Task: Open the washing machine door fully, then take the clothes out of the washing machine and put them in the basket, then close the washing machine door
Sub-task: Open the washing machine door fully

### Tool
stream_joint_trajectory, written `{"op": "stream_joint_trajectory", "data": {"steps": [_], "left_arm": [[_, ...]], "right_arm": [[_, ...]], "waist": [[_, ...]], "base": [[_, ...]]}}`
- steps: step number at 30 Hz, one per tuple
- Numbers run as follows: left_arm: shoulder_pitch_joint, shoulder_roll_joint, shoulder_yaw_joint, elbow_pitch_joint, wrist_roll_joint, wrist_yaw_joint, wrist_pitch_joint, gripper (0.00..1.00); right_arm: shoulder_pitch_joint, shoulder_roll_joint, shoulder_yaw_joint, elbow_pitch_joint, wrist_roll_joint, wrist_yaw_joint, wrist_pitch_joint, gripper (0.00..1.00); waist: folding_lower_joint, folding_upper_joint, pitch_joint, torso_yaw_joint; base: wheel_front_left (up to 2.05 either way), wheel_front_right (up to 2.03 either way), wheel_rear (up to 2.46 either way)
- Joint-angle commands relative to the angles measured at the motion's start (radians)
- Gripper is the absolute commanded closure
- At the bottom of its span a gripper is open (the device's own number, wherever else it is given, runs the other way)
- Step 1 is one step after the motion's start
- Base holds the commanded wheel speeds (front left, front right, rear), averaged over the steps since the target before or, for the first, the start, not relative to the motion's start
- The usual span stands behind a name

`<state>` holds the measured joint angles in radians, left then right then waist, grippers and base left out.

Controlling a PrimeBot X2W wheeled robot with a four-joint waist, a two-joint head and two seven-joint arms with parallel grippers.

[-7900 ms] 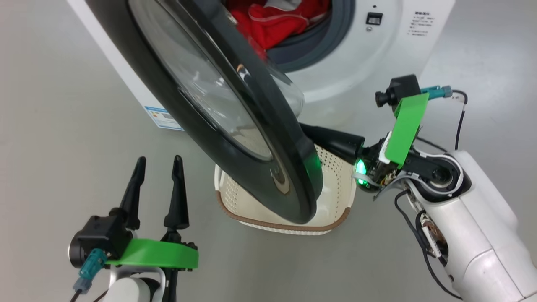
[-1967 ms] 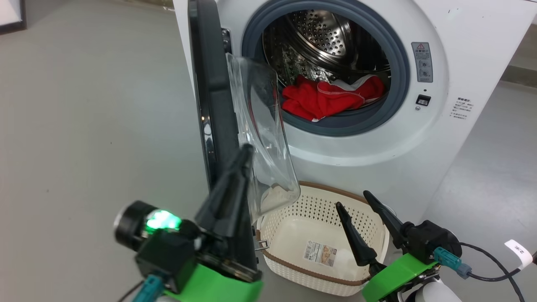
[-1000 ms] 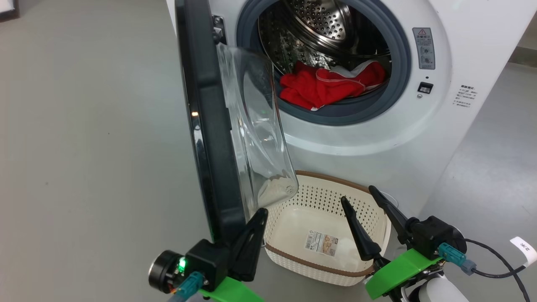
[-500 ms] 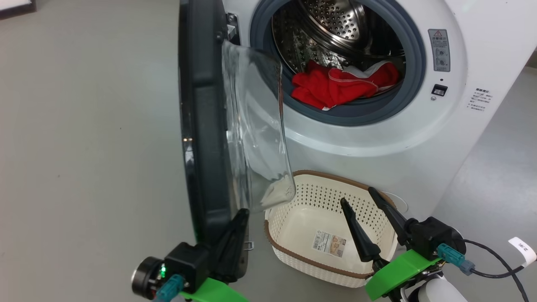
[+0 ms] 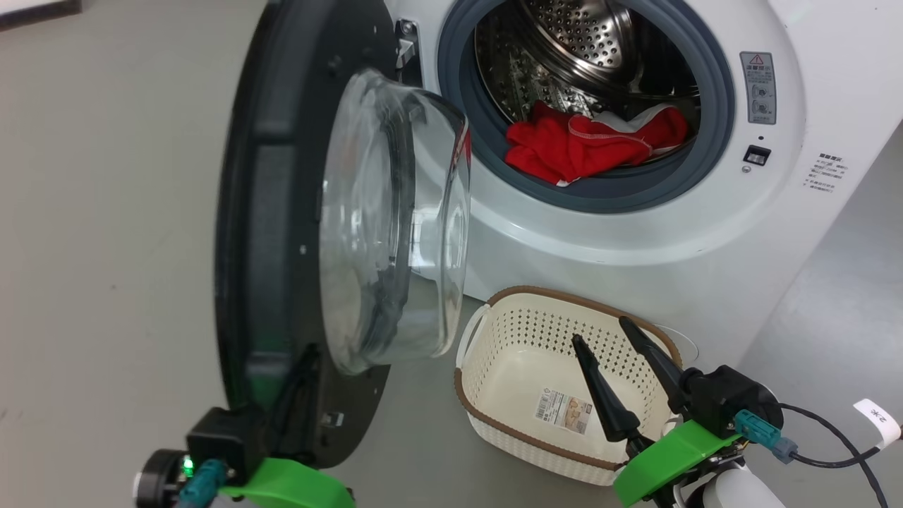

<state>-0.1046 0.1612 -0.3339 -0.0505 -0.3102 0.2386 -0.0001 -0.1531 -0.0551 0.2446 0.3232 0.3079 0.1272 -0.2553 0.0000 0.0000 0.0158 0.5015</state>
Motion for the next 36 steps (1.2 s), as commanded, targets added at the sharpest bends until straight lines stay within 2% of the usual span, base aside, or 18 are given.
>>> {"op": "stream_joint_trajectory", "data": {"steps": [1, 20, 28, 36], "left_arm": [[-0.020, 0.037, 0.072, -0.014, -0.003, 0.025, -0.013, 1.00], [-0.067, 0.089, 0.187, 0.142, -0.015, 0.085, -0.081, 1.00], [-0.099, 0.088, 0.233, 0.210, -0.049, 0.094, -0.128, 1.00], [-0.155, 0.091, 0.268, 0.288, -0.082, 0.082, -0.177, 1.00]], "right_arm": [[-0.050, 0.005, 0.027, -0.019, 0.006, 0.003, -0.006, 0.00], [-0.051, 0.005, 0.026, -0.007, -0.018, 0.003, -0.006, 0.00], [-0.060, 0.005, 0.021, -0.008, -0.046, 0.003, -0.006, 0.00], [-0.073, 0.005, 0.016, -0.001, -0.061, 0.003, -0.006, 0.00]], "waist": [[0.0000, 0.0000, 0.003, 0.003], [0.0000, 0.0000, 0.029, -0.003], [0.0000, 0.0000, 0.063, 0.003], [0.0000, 0.0000, 0.093, 0.003]], "base": [[0.00, 0.00, 0.00], [0.00, 0.00, 0.00], [0.00, 0.00, 0.00], [0.00, 0.00, 0.00]]}}
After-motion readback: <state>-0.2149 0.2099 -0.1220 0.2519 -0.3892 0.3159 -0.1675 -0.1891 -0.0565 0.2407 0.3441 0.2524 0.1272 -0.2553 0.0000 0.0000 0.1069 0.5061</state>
